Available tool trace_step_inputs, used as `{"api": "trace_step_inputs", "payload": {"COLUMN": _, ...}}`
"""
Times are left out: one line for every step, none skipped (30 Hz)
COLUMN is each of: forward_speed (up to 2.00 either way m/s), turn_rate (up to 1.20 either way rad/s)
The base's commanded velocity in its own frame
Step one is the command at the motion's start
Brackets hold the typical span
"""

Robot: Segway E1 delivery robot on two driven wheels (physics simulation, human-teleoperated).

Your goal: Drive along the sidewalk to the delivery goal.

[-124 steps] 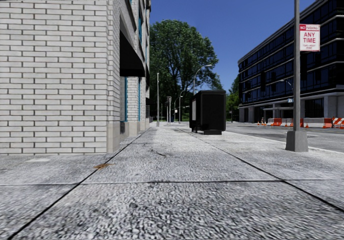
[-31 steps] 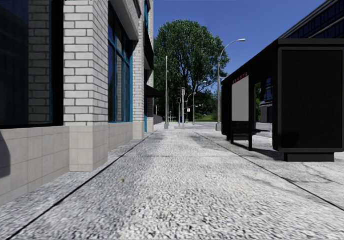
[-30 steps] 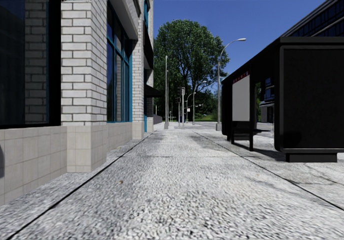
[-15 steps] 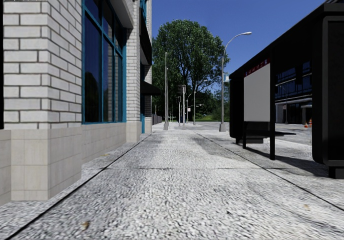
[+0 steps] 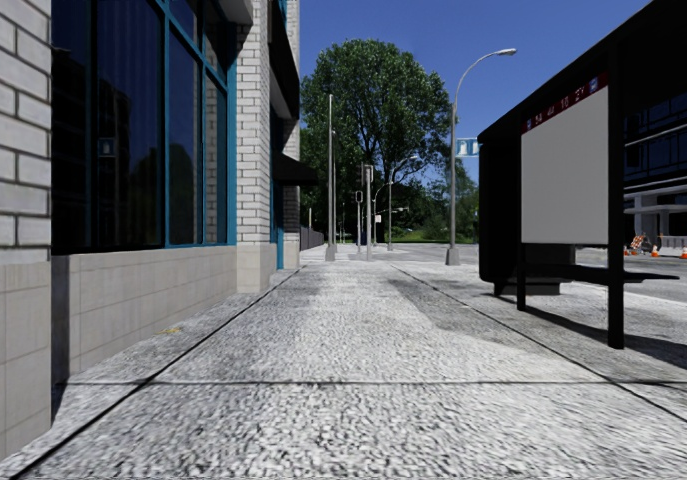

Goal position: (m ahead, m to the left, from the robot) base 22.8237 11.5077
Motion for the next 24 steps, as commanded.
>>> {"api": "trace_step_inputs", "payload": {"forward_speed": 2.00, "turn_rate": 0.00}}
{"api": "trace_step_inputs", "payload": {"forward_speed": 2.00, "turn_rate": 0.00}}
{"api": "trace_step_inputs", "payload": {"forward_speed": 2.00, "turn_rate": 0.00}}
{"api": "trace_step_inputs", "payload": {"forward_speed": 2.00, "turn_rate": 0.00}}
{"api": "trace_step_inputs", "payload": {"forward_speed": 2.00, "turn_rate": 0.00}}
{"api": "trace_step_inputs", "payload": {"forward_speed": 2.00, "turn_rate": 0.00}}
{"api": "trace_step_inputs", "payload": {"forward_speed": 2.00, "turn_rate": 0.00}}
{"api": "trace_step_inputs", "payload": {"forward_speed": 2.00, "turn_rate": 0.00}}
{"api": "trace_step_inputs", "payload": {"forward_speed": 2.00, "turn_rate": 0.00}}
{"api": "trace_step_inputs", "payload": {"forward_speed": 2.00, "turn_rate": 0.00}}
{"api": "trace_step_inputs", "payload": {"forward_speed": 2.00, "turn_rate": 0.00}}
{"api": "trace_step_inputs", "payload": {"forward_speed": 2.00, "turn_rate": 0.00}}
{"api": "trace_step_inputs", "payload": {"forward_speed": 2.00, "turn_rate": 0.00}}
{"api": "trace_step_inputs", "payload": {"forward_speed": 2.00, "turn_rate": 0.00}}
{"api": "trace_step_inputs", "payload": {"forward_speed": 2.00, "turn_rate": 0.00}}
{"api": "trace_step_inputs", "payload": {"forward_speed": 2.00, "turn_rate": 0.00}}
{"api": "trace_step_inputs", "payload": {"forward_speed": 2.00, "turn_rate": 0.00}}
{"api": "trace_step_inputs", "payload": {"forward_speed": 2.00, "turn_rate": 0.00}}
{"api": "trace_step_inputs", "payload": {"forward_speed": 2.00, "turn_rate": 0.00}}
{"api": "trace_step_inputs", "payload": {"forward_speed": 2.00, "turn_rate": 0.00}}
{"api": "trace_step_inputs", "payload": {"forward_speed": 2.00, "turn_rate": 0.00}}
{"api": "trace_step_inputs", "payload": {"forward_speed": 2.00, "turn_rate": 0.00}}
{"api": "trace_step_inputs", "payload": {"forward_speed": 2.00, "turn_rate": 0.00}}
{"api": "trace_step_inputs", "payload": {"forward_speed": 2.00, "turn_rate": 0.00}}
